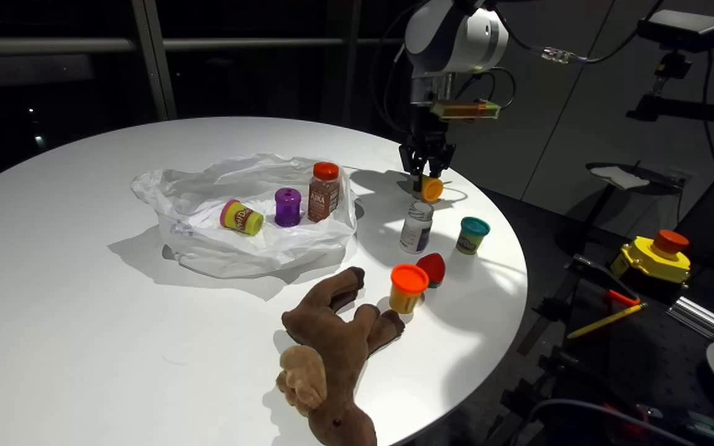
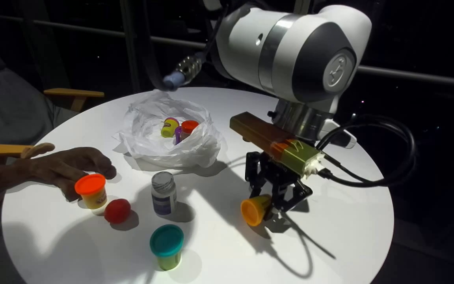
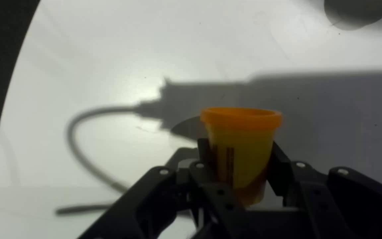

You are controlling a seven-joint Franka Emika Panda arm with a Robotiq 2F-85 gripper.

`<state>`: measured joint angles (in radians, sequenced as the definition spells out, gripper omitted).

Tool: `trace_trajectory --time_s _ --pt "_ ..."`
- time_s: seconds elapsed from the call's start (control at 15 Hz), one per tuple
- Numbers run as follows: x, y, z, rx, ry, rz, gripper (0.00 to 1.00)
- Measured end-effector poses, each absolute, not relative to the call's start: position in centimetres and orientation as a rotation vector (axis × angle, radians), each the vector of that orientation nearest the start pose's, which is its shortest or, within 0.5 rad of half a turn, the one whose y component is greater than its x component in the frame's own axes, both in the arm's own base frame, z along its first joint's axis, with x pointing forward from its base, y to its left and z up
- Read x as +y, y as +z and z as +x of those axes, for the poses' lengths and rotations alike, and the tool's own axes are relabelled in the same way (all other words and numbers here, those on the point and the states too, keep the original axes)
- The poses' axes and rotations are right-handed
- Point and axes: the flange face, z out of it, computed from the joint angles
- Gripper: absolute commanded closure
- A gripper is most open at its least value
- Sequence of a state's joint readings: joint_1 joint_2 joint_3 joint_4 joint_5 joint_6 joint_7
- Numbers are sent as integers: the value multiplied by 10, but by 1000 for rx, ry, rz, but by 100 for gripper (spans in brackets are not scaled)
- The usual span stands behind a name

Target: Put the objects on the table in the plastic

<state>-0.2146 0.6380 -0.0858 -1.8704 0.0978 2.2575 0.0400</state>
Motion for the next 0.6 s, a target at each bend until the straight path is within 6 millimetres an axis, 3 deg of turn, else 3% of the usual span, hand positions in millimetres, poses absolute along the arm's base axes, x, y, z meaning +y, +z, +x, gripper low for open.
trace_trajectory --time_s 0.13,0.27,0.47,0.6 --pt "-165 182 588 615 312 -3020 78" --pt "-140 219 594 568 235 -3035 78" --pt "-76 269 603 430 131 -3052 81" --pt "-18 289 607 293 85 -3056 81"
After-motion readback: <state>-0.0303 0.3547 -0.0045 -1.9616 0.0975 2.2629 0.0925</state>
